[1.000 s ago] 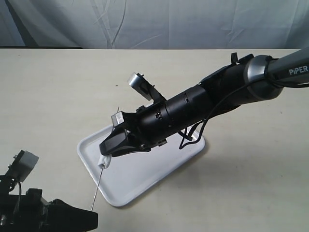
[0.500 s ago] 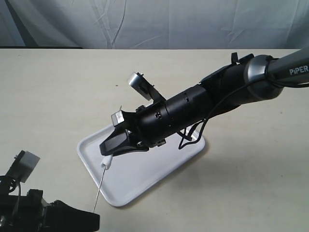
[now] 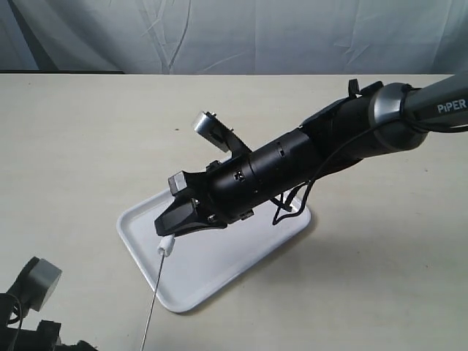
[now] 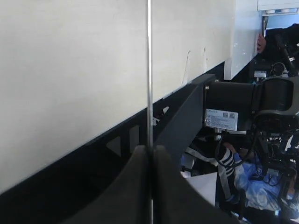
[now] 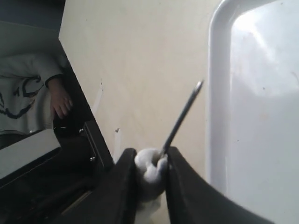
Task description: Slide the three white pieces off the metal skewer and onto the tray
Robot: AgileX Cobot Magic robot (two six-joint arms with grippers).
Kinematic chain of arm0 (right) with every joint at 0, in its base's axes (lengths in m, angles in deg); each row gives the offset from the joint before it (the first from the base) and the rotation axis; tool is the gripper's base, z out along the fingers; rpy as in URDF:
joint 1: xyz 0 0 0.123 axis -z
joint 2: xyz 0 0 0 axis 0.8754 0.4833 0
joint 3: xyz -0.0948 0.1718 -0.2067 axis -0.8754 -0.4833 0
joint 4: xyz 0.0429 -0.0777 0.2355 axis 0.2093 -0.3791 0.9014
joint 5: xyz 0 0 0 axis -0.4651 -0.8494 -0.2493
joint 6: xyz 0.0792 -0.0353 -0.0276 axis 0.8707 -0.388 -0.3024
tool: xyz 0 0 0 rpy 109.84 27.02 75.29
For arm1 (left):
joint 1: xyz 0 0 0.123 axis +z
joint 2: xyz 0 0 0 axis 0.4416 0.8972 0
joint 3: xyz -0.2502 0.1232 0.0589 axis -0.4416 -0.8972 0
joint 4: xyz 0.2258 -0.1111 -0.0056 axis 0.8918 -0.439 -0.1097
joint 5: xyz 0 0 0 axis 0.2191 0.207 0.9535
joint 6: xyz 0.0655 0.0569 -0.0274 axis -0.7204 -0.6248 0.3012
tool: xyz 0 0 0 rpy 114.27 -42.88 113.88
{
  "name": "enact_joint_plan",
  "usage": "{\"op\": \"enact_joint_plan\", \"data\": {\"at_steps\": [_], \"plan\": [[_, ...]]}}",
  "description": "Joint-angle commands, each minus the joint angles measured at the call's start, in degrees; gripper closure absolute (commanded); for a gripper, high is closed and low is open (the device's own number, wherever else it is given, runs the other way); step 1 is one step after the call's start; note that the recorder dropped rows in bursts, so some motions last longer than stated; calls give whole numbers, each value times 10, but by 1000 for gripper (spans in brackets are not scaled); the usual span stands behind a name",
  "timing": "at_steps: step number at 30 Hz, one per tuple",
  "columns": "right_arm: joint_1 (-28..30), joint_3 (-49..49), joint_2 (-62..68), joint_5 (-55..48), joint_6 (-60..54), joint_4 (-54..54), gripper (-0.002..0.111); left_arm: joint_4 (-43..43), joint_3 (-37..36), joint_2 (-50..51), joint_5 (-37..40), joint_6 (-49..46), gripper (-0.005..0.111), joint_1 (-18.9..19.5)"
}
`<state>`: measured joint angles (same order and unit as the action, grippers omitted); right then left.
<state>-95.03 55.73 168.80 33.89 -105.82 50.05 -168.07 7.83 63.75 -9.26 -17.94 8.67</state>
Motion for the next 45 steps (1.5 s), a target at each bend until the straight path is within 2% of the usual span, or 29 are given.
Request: {"op": "enact_joint_plan", "data": {"at_steps": [1,10,21,27,29,33,37,45], "plan": [[19,15,0,79,-16,-2,91,50,-7,1,86,11,107,-3],[47,18,-1,123,-14,-29,91,56,-7,1,88,13,107,-3],[104,18,-1,107,-14,-43,91,119,-7,1,99,66,107,-3],[113,18,-1,55,-21,-50,91,104,-7,1,92,64,107,-3],[111,18,-1,29,-26,-51,82,91,-7,1,80,49,107,-3],[111,18,-1,-1,-25,-51,52,78,-7,1,70,38,107,-3],[111,18,-1,-4,-18,-52,51,78,-7,1,67,38,107,-3],[114,18,-1,21,15,-68,51,60,-7,1,-9,21,107,-3]]}}
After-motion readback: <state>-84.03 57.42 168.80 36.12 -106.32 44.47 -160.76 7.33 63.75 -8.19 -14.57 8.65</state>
